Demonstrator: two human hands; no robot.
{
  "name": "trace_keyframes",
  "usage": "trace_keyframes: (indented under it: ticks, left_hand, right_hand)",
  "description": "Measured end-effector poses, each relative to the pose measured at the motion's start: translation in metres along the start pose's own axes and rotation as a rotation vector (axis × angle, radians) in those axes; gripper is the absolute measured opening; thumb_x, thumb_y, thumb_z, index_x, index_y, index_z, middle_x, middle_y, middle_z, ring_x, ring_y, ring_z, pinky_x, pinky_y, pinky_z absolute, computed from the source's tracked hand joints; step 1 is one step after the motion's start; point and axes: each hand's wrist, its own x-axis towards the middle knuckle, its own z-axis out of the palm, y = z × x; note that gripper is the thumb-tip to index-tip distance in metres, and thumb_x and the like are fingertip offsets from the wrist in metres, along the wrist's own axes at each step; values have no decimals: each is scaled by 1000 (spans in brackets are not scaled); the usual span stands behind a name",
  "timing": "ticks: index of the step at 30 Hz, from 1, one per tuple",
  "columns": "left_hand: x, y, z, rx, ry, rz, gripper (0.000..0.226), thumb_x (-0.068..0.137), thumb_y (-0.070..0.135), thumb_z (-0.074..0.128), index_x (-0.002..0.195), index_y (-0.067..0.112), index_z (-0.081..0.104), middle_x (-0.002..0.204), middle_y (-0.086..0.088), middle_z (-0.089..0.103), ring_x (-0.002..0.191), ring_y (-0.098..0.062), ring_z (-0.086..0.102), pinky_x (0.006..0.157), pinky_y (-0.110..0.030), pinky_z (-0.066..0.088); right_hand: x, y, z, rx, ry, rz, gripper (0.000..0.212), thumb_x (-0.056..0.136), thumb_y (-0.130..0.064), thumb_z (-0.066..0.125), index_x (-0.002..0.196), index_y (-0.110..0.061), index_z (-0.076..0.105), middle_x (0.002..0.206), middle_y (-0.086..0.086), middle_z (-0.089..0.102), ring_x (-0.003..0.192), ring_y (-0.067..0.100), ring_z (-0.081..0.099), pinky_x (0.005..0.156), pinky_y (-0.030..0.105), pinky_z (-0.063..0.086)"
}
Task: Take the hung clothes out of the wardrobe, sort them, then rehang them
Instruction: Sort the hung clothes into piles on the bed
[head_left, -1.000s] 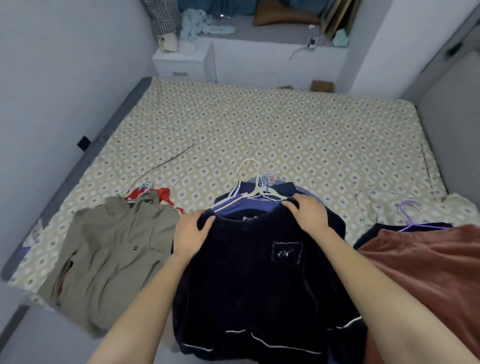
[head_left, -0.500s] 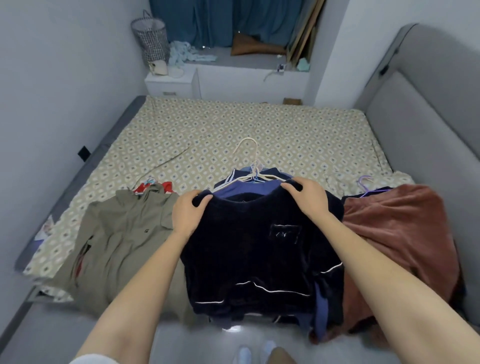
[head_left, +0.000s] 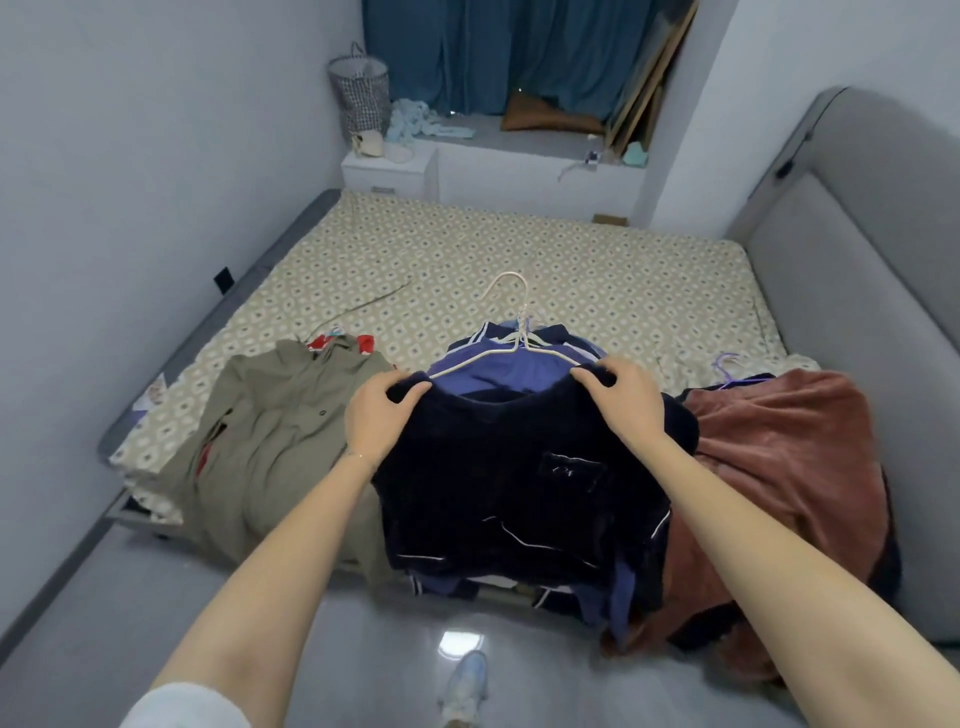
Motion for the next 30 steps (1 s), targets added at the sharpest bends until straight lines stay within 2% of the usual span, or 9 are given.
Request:
trace_keyframes:
  ticks: [4,7,9,14,18,22,30]
  left_hand:
    - [-40,-2,-17,-14,32,-24,28,84,52,70,95,27,75,97,8,73,94,-14,65,85,-35,51]
    - [-66,-10,-34,-7,38,-51,37,78,64,61,92,32,74,93,12,73,92,-11,66,84,-36,53]
    - [-77,-16,-50,8,33,-70,35,78,65,61,90,34,73,91,15,72,90,-9,66,82,-36,53]
    - [-93,-33,-90,30,55,-78,22,85,49,70,91,29,75,91,12,73,91,-11,66,79,-32,51]
    - [-94,-58,-120,59,54,-99,24,84,55,67,91,34,74,90,15,72,90,-8,64,80,-33,52]
    - [-86,-92,-152,71,55,-117,24,83,60,64,90,39,73,90,19,71,91,-7,64,79,-33,53]
    - [-50,-179,-237,69,35,-124,22,84,58,65,90,38,72,91,17,72,91,-8,64,79,-34,53]
  right_hand:
    - [-29,-3,-4,3,-38,-27,34,87,-57,61,93,-25,72,93,-5,73,91,20,65,72,34,48]
    - [-50,-11,-4,-9,-75,-5,36,85,-60,61,84,-25,69,87,-5,71,87,21,65,68,35,47]
    - [-62,-21,-1,-15,-87,-1,39,84,-62,60,81,-23,68,83,-5,70,85,22,65,67,35,48]
    - [-85,-59,14,-20,-119,-4,42,84,-60,62,80,-19,68,79,-3,69,81,21,63,65,35,48]
    - [-96,-88,34,-19,-162,0,48,83,-63,59,70,-17,60,67,-4,63,73,20,61,57,32,42]
    - [-104,-126,60,-25,-183,-9,48,83,-63,59,66,-18,54,64,-4,60,70,20,58,56,32,38]
    - [-118,-224,140,-89,-188,-5,49,84,-63,56,69,-17,58,66,-3,62,72,20,59,58,32,43]
